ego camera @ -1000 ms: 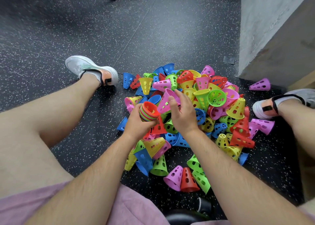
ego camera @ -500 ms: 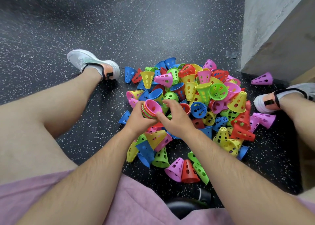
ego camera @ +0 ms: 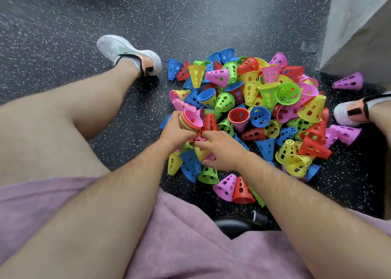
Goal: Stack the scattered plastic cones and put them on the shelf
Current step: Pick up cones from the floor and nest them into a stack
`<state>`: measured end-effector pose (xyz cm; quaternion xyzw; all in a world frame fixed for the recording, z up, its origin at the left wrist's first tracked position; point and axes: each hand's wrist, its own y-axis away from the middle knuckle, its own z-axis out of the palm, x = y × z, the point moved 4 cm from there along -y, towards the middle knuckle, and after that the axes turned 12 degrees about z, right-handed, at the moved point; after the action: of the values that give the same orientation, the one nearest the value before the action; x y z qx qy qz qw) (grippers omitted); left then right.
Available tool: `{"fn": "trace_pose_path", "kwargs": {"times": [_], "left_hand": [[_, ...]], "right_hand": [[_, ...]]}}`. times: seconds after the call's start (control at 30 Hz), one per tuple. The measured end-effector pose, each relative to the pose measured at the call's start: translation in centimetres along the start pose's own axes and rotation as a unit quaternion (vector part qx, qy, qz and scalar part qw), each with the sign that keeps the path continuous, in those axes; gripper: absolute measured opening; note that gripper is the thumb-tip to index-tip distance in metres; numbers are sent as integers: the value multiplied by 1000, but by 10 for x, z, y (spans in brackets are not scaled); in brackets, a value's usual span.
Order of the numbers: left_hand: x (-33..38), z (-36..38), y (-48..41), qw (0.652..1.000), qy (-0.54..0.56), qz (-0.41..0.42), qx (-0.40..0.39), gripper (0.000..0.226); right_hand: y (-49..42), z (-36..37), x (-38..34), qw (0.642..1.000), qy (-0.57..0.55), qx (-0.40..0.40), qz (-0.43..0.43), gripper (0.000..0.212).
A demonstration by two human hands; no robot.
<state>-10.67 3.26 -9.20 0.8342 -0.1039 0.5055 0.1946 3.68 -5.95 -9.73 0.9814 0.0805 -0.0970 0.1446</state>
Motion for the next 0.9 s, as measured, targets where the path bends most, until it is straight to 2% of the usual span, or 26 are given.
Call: {"fn": "trace_pose_path", "kwargs": {"times": [0.17,0.3,0.47,0.57,0.7,0.77,0.83,0.9], "left_hand": [[-3,3,-2,1000,1,-2,-1,66],[-6,4,-4,1000,9,-2,8,64],[-2,2,-5,999,34,-1,25,62],[1,4,-6,999,37,3,26,61],[1,10,-7,999,38,13,14,64],[1,12,-8,999,31,21,2,66],[4,13,-7,999,29,25,-8,72],[7,13,-6,999,30,29,-14,76]], "right_hand": [[-4,9,-5,999,35,-15,-1,62],[-1,6,-3,1000,9,20,15,58],[10,-10,28,990,-75,64,103,63],[17,-22,48,950,-206,152,177,60],[14,-43,60,842,-398,230,281,53],[10,-58,58,802,-450,257,296,49],[4,-71,52,787,-468,283,285,46],[-2,-77,44,795,-465,284,266,44]]}}
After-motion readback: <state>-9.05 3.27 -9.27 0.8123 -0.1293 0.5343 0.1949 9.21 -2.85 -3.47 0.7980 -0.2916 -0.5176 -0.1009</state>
